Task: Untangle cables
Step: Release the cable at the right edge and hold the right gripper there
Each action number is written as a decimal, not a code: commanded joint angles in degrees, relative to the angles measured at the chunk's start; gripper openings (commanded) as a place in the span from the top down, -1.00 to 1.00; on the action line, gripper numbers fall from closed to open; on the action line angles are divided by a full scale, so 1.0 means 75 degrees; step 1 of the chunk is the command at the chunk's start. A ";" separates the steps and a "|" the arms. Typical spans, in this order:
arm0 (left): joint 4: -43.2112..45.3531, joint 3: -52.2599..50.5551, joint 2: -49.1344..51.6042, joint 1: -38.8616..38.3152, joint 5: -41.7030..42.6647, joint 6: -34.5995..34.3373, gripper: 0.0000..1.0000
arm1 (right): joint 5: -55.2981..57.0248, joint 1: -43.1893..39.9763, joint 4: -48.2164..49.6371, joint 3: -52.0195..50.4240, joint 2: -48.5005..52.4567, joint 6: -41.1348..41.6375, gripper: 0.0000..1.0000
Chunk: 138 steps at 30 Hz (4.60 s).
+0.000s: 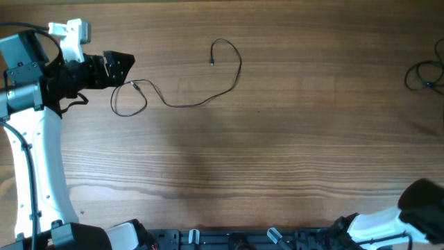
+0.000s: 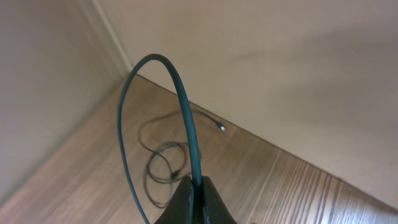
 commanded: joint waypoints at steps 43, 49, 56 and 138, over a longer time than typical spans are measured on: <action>-0.0003 0.0137 -0.0070 -0.0396 0.0204 0.0085 -0.95 | 0.0935 -0.1495 -0.0187 -0.0300 0.3381 0.0664 0.91; -0.0032 0.0137 -0.0070 -0.0396 0.0204 0.0087 -0.96 | 0.0828 -0.1495 -0.0256 -0.0300 0.3381 0.0659 0.91; -0.0064 0.0137 -0.0070 -0.0396 0.0204 0.0090 -0.96 | 0.0991 -0.1495 -0.0472 -0.0300 0.3381 0.0740 0.91; 0.0513 0.0137 -0.0067 -0.0102 -0.1923 -0.0729 -0.96 | -0.2250 0.3850 -0.1323 -0.0294 0.0571 -0.0778 -0.86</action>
